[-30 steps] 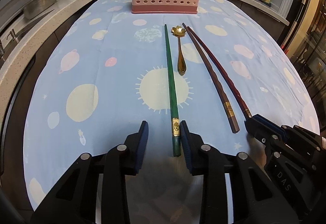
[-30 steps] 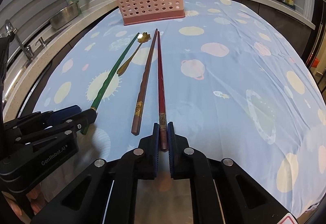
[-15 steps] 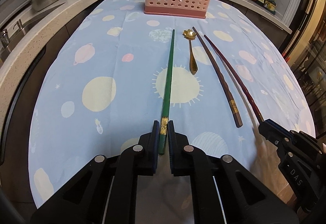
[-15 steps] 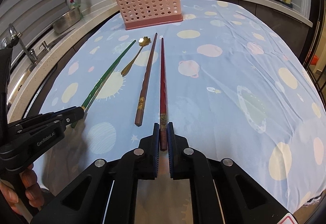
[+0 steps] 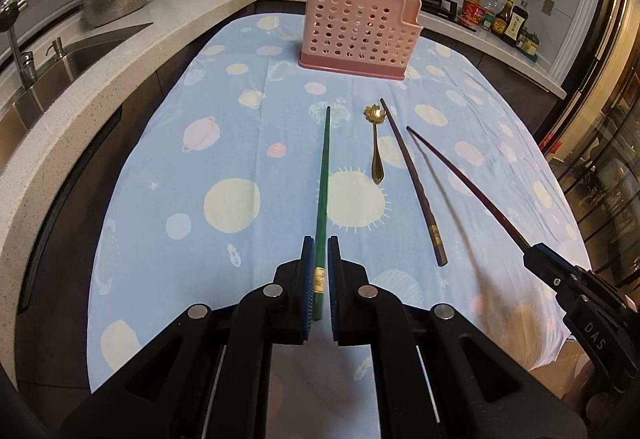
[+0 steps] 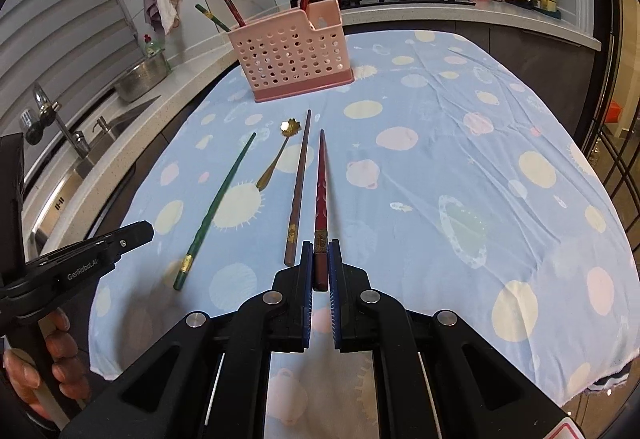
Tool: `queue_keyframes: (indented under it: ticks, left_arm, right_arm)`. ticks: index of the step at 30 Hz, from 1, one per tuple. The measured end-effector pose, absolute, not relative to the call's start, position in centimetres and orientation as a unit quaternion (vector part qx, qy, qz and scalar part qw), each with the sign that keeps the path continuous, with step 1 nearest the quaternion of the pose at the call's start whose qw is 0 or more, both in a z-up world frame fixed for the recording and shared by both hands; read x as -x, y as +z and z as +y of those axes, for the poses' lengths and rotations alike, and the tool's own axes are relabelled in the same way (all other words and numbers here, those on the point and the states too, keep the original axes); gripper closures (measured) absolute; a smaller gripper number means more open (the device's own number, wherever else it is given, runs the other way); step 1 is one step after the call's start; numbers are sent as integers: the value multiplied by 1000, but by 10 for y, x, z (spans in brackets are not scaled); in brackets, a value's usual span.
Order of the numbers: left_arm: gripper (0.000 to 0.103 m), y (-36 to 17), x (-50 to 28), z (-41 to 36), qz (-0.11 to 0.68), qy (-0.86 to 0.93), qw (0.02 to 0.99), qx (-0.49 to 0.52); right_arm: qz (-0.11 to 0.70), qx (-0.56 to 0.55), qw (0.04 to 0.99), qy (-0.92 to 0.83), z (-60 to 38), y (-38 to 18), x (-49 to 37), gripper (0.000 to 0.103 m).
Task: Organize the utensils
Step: 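Grasp the green chopstick with the left tool while the right tool grasps a dark-red chopstick, then lift both chopsticks and carry them over the pink holder with both tools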
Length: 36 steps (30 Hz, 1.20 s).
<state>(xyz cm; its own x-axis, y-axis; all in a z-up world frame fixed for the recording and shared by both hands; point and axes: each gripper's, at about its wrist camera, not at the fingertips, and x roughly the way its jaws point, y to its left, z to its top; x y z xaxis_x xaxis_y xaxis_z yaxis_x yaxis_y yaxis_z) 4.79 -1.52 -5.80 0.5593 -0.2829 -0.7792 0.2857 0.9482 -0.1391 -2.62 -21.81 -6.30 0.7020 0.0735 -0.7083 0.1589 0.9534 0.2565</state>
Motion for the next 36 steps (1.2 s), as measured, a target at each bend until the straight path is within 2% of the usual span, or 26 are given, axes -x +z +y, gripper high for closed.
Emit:
queue_keyframes:
  ticks: [6, 10, 12, 13, 17, 25, 27, 28, 29, 36]
  left_arm:
    - [97, -27, -46, -12, 412, -173, 895, 9]
    - [95, -37, -46, -16, 423, -178, 888, 6]
    - [85, -52, -47, -20, 443, -179, 878, 3]
    - [74, -61, -47, -22, 453, -182, 873, 3]
    - [69, -88, -46, -29, 476, -182, 861, -5]
    - [70, -117, -57, -26, 505, -174, 846, 5]
    - [77, -118, -57, -26, 504, -175, 846, 2]
    - [89, -118, -56, -26, 506, -177, 844, 1]
    - [94, -119, -56, -27, 508, -181, 842, 1]
    - [96, -113, -52, -25, 500, -186, 846, 4]
  right_arm:
    - [348, -164, 923, -25, -228, -34, 31, 96]
    - [347, -165, 923, -24, -229, -33, 31, 96]
    - [352, -167, 920, -23, -229, -35, 31, 96]
    - [356, -169, 919, -22, -228, -38, 32, 96]
    - [370, -174, 913, -17, -225, -47, 33, 96]
    - [376, -176, 910, -21, -226, -54, 32, 96]
    - [379, -177, 908, -22, -225, -56, 31, 96]
    - [381, -177, 907, -22, -225, -57, 31, 96]
    - [382, -176, 907, -21, -225, -58, 30, 96]
    - [378, -175, 909, -21, -224, -57, 30, 96]
